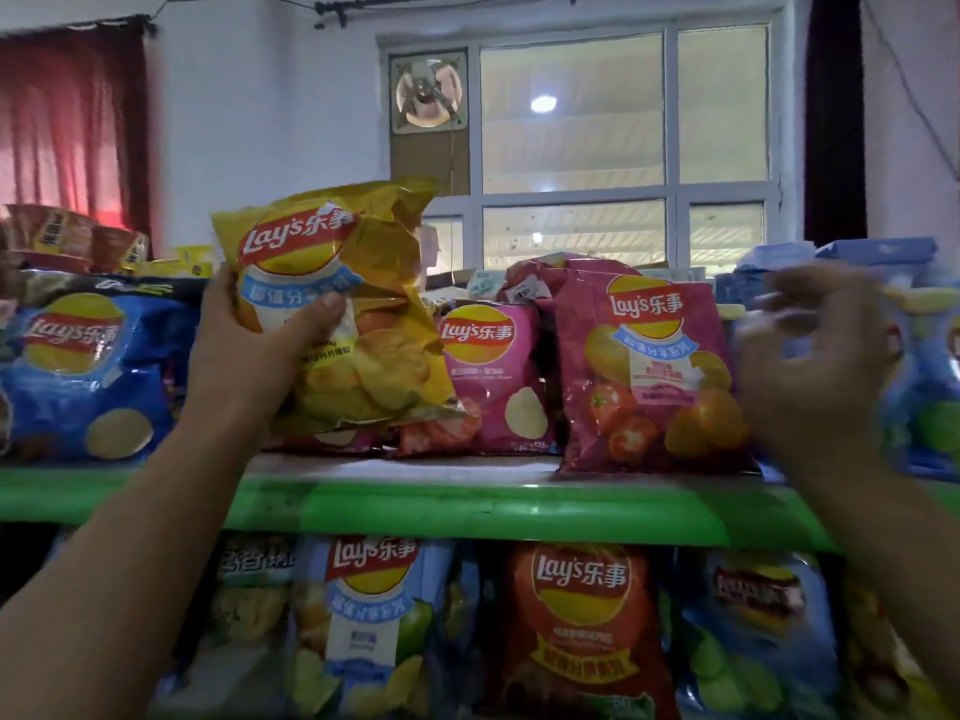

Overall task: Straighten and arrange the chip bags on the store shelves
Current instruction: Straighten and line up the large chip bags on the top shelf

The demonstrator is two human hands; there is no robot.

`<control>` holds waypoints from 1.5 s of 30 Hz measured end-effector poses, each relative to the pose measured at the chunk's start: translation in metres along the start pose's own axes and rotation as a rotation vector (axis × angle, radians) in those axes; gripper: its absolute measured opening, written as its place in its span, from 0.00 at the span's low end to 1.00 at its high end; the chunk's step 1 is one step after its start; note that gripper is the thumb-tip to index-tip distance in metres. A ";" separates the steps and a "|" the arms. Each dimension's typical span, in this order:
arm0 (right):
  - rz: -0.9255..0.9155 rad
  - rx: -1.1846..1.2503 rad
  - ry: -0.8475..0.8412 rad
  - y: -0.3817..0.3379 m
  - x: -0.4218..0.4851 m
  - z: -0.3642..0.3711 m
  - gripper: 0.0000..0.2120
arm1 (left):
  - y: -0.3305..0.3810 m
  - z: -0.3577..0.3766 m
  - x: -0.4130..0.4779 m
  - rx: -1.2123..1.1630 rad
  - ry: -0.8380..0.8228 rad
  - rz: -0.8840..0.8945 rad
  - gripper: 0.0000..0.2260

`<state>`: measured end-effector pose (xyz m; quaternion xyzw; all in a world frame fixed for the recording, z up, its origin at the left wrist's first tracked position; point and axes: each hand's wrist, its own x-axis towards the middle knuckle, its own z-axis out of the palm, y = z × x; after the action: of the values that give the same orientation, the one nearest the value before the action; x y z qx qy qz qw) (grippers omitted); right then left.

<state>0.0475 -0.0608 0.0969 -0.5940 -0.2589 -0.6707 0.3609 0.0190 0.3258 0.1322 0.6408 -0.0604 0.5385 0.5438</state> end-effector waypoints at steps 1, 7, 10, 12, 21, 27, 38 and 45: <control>0.009 0.060 -0.022 -0.025 -0.001 0.023 0.11 | -0.001 -0.011 0.004 0.016 0.009 0.003 0.43; 0.169 0.285 -0.339 -0.108 -0.023 0.153 0.15 | -0.018 -0.077 0.016 0.041 0.027 0.001 0.37; 0.416 0.352 -0.551 -0.133 -0.023 0.209 0.29 | -0.024 -0.101 0.019 0.054 0.013 0.002 0.36; 0.551 0.355 -0.664 -0.141 -0.024 0.242 0.42 | -0.024 -0.112 0.022 0.057 -0.002 0.014 0.33; 0.788 0.223 -0.677 -0.160 -0.038 0.315 0.56 | -0.022 -0.145 0.035 0.041 -0.031 0.097 0.28; 0.894 0.488 -0.479 -0.156 -0.032 0.312 0.43 | -0.024 -0.155 0.037 0.021 -0.039 0.078 0.29; 0.834 0.627 -0.310 -0.133 0.011 0.227 0.37 | -0.010 -0.147 0.029 0.005 -0.041 0.084 0.28; 0.830 0.483 -0.278 -0.098 0.018 0.158 0.35 | -0.030 -0.111 0.034 0.113 -0.018 0.039 0.41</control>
<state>0.0655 0.1185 0.1483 -0.6302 -0.1943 -0.3057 0.6868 -0.0165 0.4401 0.1199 0.6740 -0.0475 0.5457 0.4956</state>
